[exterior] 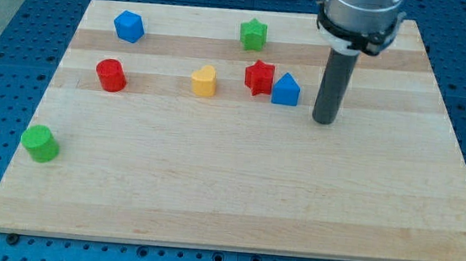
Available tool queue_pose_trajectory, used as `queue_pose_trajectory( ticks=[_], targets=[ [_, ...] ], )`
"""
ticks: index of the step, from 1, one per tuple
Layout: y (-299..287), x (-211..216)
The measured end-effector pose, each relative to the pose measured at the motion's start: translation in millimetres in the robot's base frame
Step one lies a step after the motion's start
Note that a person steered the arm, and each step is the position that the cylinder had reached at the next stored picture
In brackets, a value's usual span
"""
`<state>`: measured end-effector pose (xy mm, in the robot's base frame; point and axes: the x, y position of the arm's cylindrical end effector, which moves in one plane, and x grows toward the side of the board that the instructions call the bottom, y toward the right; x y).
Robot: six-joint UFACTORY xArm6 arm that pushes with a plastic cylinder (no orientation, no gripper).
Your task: Push the blue triangle below the yellow hexagon
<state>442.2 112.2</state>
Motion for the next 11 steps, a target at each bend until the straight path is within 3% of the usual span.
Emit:
queue_pose_trajectory(
  ticks=[1,8,11],
  targets=[
    [0,17],
    [-76,17],
    [-84,-19]
  ],
)
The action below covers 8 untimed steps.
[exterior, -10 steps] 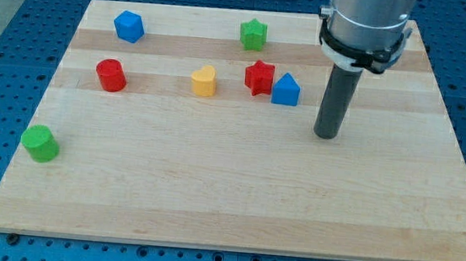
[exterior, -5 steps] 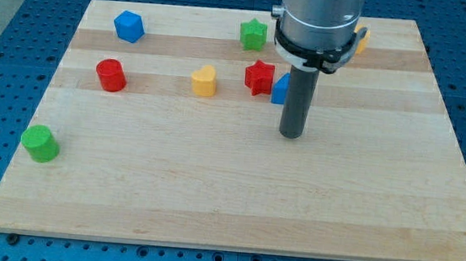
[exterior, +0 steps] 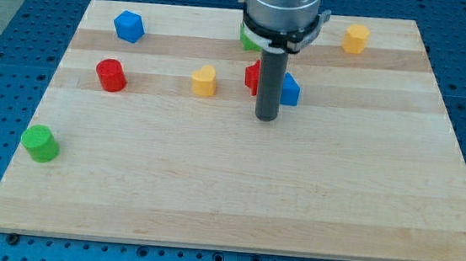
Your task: Push the blue triangle below the yellow hexagon
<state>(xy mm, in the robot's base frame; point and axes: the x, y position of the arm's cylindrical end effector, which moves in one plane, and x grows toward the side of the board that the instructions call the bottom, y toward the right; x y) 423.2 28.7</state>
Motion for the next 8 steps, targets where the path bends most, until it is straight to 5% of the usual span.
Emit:
queue_pose_trajectory(
  ticks=[5,8],
  targets=[
    [20,-33],
    [28,-95]
  ],
)
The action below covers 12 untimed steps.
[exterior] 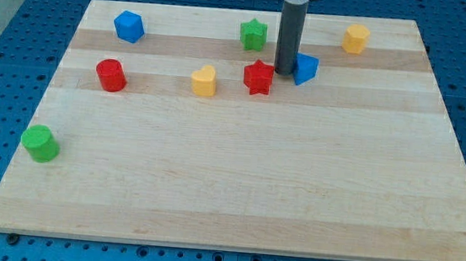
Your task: Push the blue triangle below the yellow hexagon
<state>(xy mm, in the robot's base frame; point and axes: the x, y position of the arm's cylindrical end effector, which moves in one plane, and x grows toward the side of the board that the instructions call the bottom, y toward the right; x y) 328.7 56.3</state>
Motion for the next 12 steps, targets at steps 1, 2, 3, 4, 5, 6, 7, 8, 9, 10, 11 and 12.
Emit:
queue_pose_trajectory(
  ticks=[1,2,3,4,5,6,7,8,9,10,11,12],
  targets=[
    [10,-24],
    [25,-26],
    [55,-5],
    [62,25],
    [77,34],
    [116,47],
    [115,37],
    [116,14],
    [116,-15],
    [91,-9],
    [68,-8],
    [63,-8]
  ],
)
